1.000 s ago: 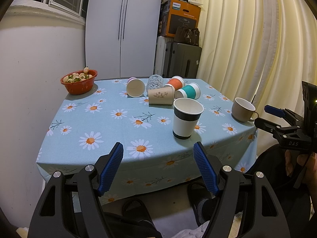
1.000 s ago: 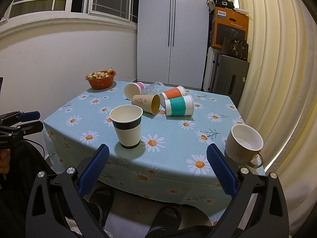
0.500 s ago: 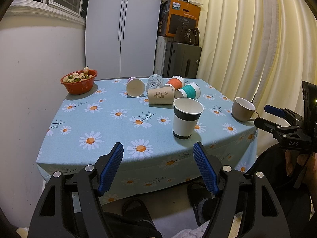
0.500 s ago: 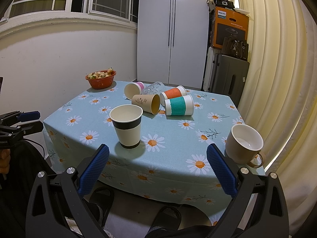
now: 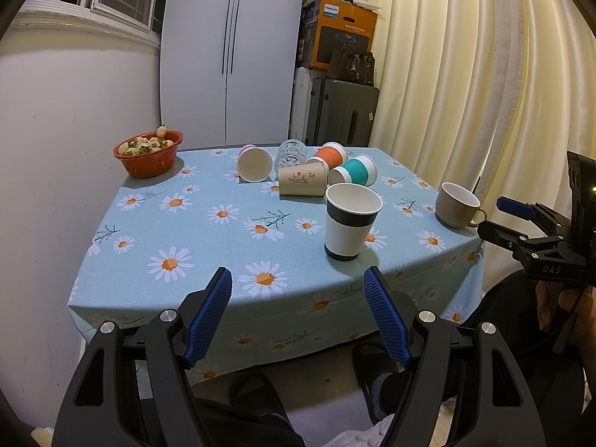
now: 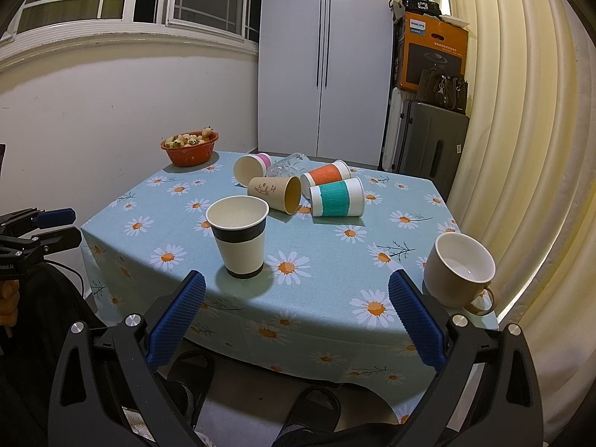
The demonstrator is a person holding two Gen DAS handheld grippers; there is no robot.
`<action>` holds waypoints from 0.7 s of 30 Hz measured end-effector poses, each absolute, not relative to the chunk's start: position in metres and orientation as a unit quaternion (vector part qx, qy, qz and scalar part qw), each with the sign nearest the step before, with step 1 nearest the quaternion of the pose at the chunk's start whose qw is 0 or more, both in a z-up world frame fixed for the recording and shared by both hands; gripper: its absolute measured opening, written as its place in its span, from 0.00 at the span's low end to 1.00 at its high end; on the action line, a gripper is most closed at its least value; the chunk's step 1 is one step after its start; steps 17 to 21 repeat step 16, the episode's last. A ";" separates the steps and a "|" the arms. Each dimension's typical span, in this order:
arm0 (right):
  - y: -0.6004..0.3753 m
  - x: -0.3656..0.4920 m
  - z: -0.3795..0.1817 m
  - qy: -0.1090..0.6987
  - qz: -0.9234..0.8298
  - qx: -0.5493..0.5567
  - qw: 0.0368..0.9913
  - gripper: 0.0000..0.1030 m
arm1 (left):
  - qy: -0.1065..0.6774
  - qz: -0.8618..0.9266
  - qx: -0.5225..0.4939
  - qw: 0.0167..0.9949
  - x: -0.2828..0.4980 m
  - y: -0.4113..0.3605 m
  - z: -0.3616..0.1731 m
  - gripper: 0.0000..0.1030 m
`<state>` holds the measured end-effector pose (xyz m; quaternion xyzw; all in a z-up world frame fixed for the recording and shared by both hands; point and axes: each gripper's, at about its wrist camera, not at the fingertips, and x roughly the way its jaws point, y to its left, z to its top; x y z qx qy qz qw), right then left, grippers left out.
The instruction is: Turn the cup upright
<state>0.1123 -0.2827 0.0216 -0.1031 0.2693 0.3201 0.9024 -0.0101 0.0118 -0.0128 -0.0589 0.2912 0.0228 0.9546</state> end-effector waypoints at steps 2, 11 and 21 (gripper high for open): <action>-0.282 0.113 0.022 0.270 0.320 -0.103 0.902 0.95 | 0.291 0.023 -0.059 0.955 -0.010 0.012 -0.013 0.69; -0.282 0.113 0.022 0.270 0.320 -0.103 0.902 0.95 | 0.293 0.021 -0.058 0.954 -0.009 0.011 -0.015 0.69; -0.282 0.113 0.022 0.270 0.320 -0.104 0.902 0.95 | 0.294 0.021 -0.058 0.954 -0.009 0.011 -0.015 0.69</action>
